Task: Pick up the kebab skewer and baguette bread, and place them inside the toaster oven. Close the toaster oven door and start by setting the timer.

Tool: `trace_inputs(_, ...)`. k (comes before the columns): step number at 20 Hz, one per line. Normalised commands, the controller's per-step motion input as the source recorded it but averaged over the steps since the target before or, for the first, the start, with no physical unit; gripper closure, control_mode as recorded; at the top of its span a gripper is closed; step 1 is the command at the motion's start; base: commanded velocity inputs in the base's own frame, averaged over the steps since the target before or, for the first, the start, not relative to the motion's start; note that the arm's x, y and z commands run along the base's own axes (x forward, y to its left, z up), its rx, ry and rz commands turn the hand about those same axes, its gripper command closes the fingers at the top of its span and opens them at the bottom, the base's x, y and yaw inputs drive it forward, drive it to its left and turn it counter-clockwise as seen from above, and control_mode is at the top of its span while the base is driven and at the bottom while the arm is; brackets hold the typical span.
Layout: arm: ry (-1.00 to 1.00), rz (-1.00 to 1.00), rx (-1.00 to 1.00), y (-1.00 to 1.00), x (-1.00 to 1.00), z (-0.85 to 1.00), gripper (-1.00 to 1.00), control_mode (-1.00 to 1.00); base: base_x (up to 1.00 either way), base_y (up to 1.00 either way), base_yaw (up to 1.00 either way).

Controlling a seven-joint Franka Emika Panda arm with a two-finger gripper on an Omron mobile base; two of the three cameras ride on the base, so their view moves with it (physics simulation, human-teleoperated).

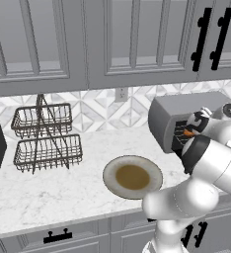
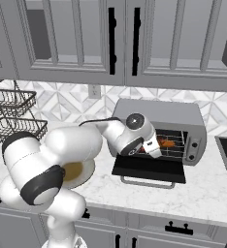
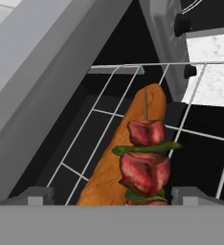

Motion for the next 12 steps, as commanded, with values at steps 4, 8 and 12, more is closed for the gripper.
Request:
trace_inputs(4, 0.0, 0.0, 0.0, -0.24, -0.01, 0.03, -1.0, -1.0, 0.0, 0.0, 0.0)
trace_inputs(8, 0.0, 0.0, -0.01, -0.29, -0.12, 0.07, -1.0, -1.0, 0.0, 0.0, 0.0)
trace_inputs(12, 0.0, 0.0, -0.01, -0.11, -0.04, 0.0, -1.0, -1.0, 0.0, 0.0, 0.0)
